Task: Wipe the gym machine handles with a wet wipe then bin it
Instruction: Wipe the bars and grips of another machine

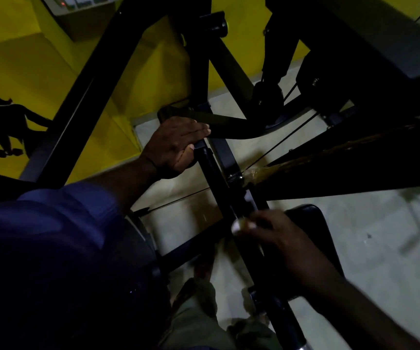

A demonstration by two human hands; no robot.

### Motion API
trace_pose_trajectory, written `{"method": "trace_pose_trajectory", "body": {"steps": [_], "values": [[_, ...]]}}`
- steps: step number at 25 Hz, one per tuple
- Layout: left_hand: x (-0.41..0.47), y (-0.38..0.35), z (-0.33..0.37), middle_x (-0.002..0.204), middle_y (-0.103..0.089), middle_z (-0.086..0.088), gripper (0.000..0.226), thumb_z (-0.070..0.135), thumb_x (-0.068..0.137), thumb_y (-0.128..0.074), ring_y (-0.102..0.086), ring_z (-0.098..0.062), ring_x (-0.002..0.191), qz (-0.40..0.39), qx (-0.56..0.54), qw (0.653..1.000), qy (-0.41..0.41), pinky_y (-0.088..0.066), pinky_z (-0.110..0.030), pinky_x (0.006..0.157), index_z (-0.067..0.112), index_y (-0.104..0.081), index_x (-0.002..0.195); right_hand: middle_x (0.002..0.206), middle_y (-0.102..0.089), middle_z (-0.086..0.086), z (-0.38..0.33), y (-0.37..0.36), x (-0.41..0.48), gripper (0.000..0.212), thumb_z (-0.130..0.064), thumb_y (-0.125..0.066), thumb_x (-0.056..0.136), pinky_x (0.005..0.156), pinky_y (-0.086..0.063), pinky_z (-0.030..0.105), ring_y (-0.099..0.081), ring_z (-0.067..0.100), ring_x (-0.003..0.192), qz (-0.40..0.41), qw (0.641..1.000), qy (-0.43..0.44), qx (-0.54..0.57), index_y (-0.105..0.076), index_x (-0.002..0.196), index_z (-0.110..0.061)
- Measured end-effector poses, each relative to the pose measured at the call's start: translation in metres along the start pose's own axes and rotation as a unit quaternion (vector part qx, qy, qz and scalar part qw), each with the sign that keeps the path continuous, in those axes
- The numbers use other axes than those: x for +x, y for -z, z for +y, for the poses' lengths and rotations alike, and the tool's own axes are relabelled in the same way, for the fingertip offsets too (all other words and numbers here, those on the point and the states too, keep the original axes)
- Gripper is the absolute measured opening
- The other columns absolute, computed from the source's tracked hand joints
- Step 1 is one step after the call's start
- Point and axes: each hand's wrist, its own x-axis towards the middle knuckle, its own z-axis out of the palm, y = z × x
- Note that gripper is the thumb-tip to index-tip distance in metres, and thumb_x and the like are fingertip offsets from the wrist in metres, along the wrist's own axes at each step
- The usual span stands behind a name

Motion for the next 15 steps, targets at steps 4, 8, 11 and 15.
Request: {"method": "trace_pose_trajectory", "body": {"steps": [4,8,11,15], "values": [[-0.003,0.000,0.001,0.144,-0.061,-0.013,0.051,0.022,0.097,-0.039,-0.059,-0.035,0.129,0.006,0.031,1.000,-0.002,-0.042,-0.051,0.110,0.004,-0.063,0.137,0.086,-0.066,0.006,0.008,-0.012,0.113,0.015,-0.021,-0.069,0.087,0.070,-0.047,0.035,-0.065,0.019,0.077,0.092,0.991,0.059,-0.075,-0.074,0.080,-0.009],[-0.004,0.000,0.003,0.144,-0.061,-0.012,0.051,0.022,0.096,-0.040,-0.059,-0.033,0.130,0.015,0.029,0.999,0.012,-0.040,-0.049,0.112,0.005,-0.063,0.137,0.110,-0.065,0.011,0.019,-0.032,0.114,0.019,-0.006,-0.066,0.084,0.076,-0.054,0.049,-0.060,0.036,0.097,-0.038,0.956,0.204,-0.210,-0.076,0.099,-0.012],[-0.004,-0.004,0.001,0.141,-0.063,-0.013,0.049,0.020,0.095,-0.040,-0.061,-0.035,0.127,0.027,0.028,0.999,0.003,-0.042,-0.049,0.110,0.003,-0.066,0.134,0.122,-0.055,0.002,0.007,-0.023,0.007,0.029,-0.015,-0.063,0.084,0.087,-0.053,0.048,-0.051,0.024,0.114,-0.134,0.958,0.170,-0.189,-0.071,0.112,-0.018],[-0.003,-0.004,0.001,0.142,-0.062,-0.012,0.050,0.021,0.095,-0.040,-0.061,-0.036,0.127,0.024,0.025,0.999,0.012,-0.043,-0.053,0.108,0.004,-0.066,0.135,0.121,-0.061,0.013,0.009,-0.019,0.003,0.031,-0.003,-0.055,0.091,0.090,-0.053,0.048,-0.056,0.032,0.113,-0.061,0.982,0.132,-0.124,-0.071,0.117,-0.006]]}}
